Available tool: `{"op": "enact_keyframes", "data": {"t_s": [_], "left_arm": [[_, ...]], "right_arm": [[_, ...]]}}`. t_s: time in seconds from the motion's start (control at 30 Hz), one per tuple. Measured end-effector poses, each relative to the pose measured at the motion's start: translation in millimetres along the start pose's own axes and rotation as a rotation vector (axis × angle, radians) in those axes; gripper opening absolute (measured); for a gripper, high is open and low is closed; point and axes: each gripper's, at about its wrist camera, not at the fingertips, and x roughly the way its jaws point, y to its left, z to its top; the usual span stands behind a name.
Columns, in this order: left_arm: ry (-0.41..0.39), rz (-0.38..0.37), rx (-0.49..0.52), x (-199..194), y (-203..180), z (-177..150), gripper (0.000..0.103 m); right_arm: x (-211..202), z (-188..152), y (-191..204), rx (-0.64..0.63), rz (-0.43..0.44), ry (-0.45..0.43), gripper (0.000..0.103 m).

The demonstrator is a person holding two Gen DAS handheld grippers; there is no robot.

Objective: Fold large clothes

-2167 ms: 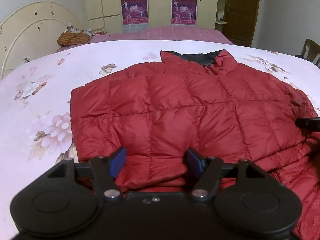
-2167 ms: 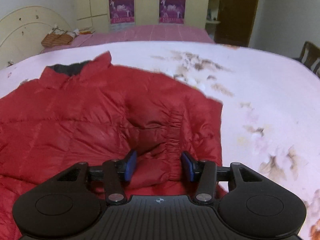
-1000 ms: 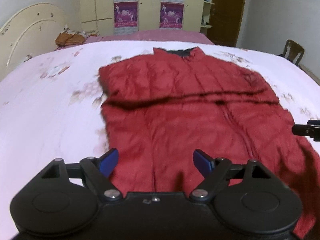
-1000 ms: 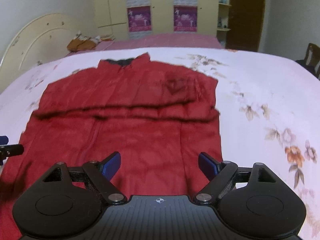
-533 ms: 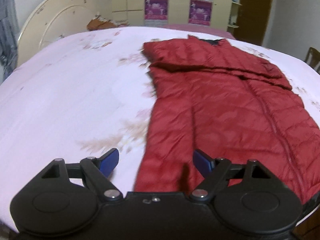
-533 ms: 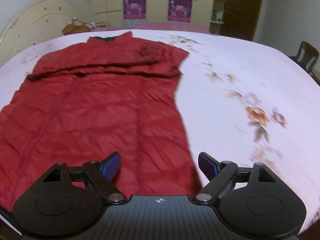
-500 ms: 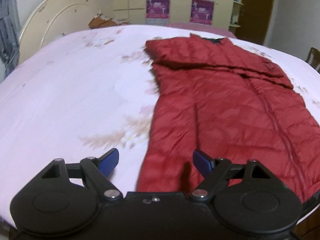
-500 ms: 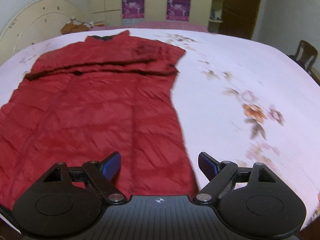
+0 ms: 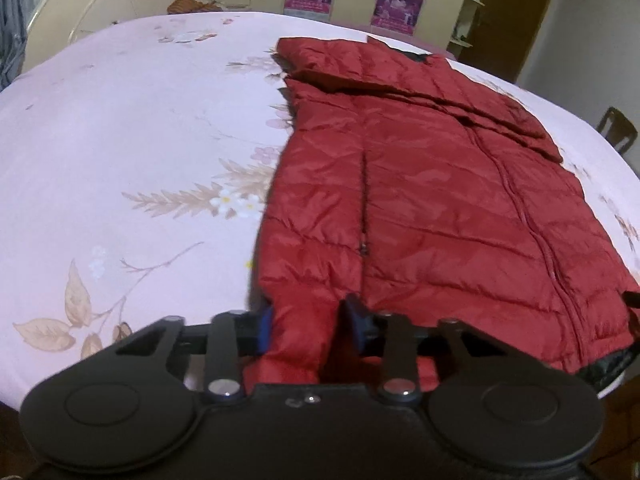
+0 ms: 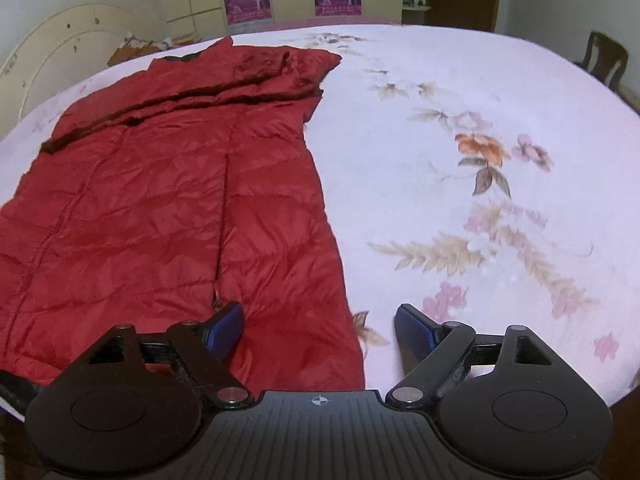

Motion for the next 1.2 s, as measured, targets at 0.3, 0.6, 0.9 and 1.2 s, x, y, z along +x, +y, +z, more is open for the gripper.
{"op": "enact_keyframes", "data": {"t_s": [0.3, 0.6, 0.9, 1.2], "left_arm": [[0.013, -0.11, -0.054, -10, -7, 10, 0.009], [-0.097, -0.209, -0.158, -37, -11, 51, 0.008], [-0.281, -0.249, -0.13, -35, -29, 132, 0.008], [-0.369, -0.208, -0.145, 24, -28, 227, 0.008]], "right_arm": [[-10, 3, 2, 0.019, 0.126, 0.038, 0.01], [-41, 40, 3, 0.064, 0.247, -0.083, 0.008], [-45, 125, 17, 0.052, 0.234, -0.275, 0.008], [4, 224, 38, 0.084, 0.143, -0.359, 0.008]]}}
